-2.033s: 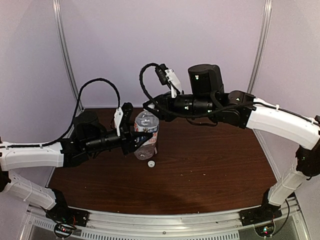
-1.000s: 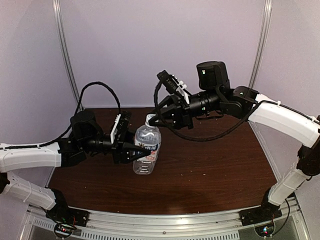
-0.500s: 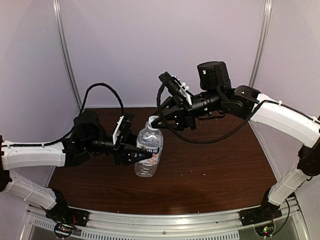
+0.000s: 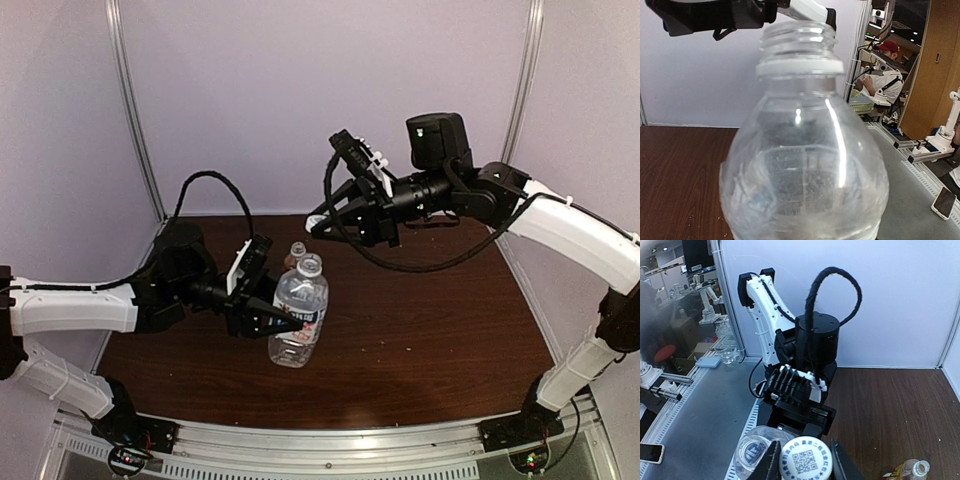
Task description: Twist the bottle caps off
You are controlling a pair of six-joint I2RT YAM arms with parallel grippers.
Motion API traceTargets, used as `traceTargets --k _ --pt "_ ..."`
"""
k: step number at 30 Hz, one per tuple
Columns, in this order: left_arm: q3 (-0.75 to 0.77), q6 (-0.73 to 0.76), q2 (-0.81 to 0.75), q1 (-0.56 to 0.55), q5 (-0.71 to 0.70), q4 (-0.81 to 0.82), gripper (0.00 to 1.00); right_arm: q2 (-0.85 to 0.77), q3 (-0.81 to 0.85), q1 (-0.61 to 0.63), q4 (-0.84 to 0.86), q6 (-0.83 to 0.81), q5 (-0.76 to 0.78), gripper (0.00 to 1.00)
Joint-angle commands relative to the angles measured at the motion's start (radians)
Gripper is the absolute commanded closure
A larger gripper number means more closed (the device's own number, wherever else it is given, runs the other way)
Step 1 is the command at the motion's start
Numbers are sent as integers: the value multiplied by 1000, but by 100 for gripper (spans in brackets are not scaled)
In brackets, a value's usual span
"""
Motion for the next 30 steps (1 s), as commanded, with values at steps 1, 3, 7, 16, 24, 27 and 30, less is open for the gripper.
traceTargets --k 1,3,7,16,24,27,30 --pt "1 20 -48 14 -50 27 69 -75 -18 -30 81 91 170 72" --pt "-5 49 -78 17 -118 -25 69 -89 -39 -50 102 134 248 72" --pt "-23 94 -170 20 -308 -123 67 -130 -123 -73 161 198 414 71" --pt "-54 100 -333 23 -725 -237 66 -162 -395 -82 282 303 692 71" --pt "-65 100 -374 23 -869 -253 63 -49 -637 -74 472 363 695 71" --pt "-61 102 -364 23 -863 -254 63 15 -667 -57 516 375 701 71" --pt "-63 101 -358 23 -861 -253 63 81 -670 -35 534 376 717 71"
